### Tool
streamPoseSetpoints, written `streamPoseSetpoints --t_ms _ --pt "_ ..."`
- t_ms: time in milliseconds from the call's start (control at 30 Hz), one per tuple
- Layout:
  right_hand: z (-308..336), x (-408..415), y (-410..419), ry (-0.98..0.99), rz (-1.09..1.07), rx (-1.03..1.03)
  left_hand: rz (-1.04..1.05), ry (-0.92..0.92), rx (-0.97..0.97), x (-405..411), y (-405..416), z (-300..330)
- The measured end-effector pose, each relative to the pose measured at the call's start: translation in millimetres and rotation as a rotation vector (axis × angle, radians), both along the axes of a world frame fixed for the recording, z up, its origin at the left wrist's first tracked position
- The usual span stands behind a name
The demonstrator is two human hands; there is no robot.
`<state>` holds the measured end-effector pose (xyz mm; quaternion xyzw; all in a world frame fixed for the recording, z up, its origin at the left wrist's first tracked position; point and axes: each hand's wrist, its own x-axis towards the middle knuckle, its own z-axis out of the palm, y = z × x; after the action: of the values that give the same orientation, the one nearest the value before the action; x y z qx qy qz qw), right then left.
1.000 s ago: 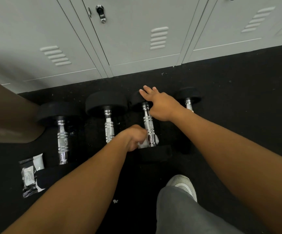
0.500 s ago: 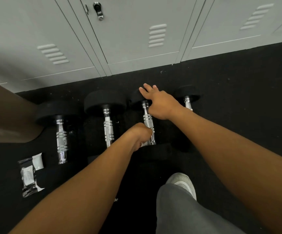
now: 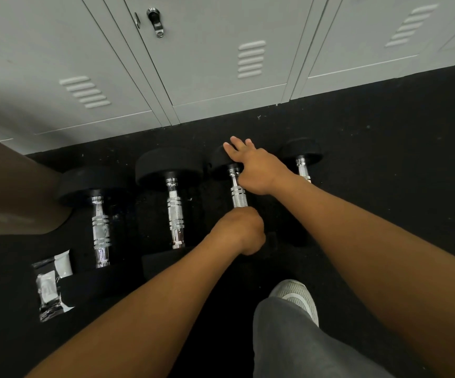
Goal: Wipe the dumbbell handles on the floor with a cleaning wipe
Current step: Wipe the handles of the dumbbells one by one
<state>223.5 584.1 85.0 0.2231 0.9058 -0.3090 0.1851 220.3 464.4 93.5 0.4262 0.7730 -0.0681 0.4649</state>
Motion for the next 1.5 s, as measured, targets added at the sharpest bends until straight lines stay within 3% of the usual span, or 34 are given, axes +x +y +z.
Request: streamPoseSetpoints --t_ms 67,133,300,400,500,633,733,833,967,1033,1167,1233,1367,1500 --pt "0 -1 -1 0.001 -0.002 -0.002 -0.005 -0.025 -0.008 -12 -2 -3" --pt "1 0 -2 0.0 -0.006 -0.01 0.174 -0.086 0.01 -33 -8 -10" --pt "3 1 -2 0.011 -0.009 -0.028 1.35 -0.365 0.255 -82 -31 -12" --pt "3 1 -2 0.005 0.002 -0.02 1.635 -0.461 0.352 -88 -35 -27" --pt "3 0 -1 0.003 -0.006 -0.029 1.564 -0.495 0.426 -73 -18 -47" --pt "4 0 -1 0.0 -0.003 -0.032 1.442 -0.402 0.474 -46 11 -60" --pt "3 0 0 -0.003 -0.008 -0.039 1.177 -0.318 0.484 -33 8 -62" --pt "2 1 4 -0.005 -0.033 -0.056 0.804 -0.108 0.444 -23 -8 -56" --pt "3 2 6 -0.006 -0.038 -0.064 0.593 -0.054 0.386 -12 -29 -49" --pt "4 2 4 -0.005 -0.03 -0.066 0.712 -0.156 0.342 -19 -33 -48" --pt "5 1 -1 0.0 -0.002 -0.059 1.403 -0.251 0.495 -41 -15 -43" --pt "5 -1 -1 -0.004 0.008 -0.054 1.468 -0.193 0.544 -35 -3 -43" --pt "4 -1 0 -0.021 -0.008 -0.062 0.945 -0.062 0.48 1 7 -41" --pt "5 2 6 -0.013 -0.032 -0.061 0.586 -0.037 0.395 17 -12 -36"
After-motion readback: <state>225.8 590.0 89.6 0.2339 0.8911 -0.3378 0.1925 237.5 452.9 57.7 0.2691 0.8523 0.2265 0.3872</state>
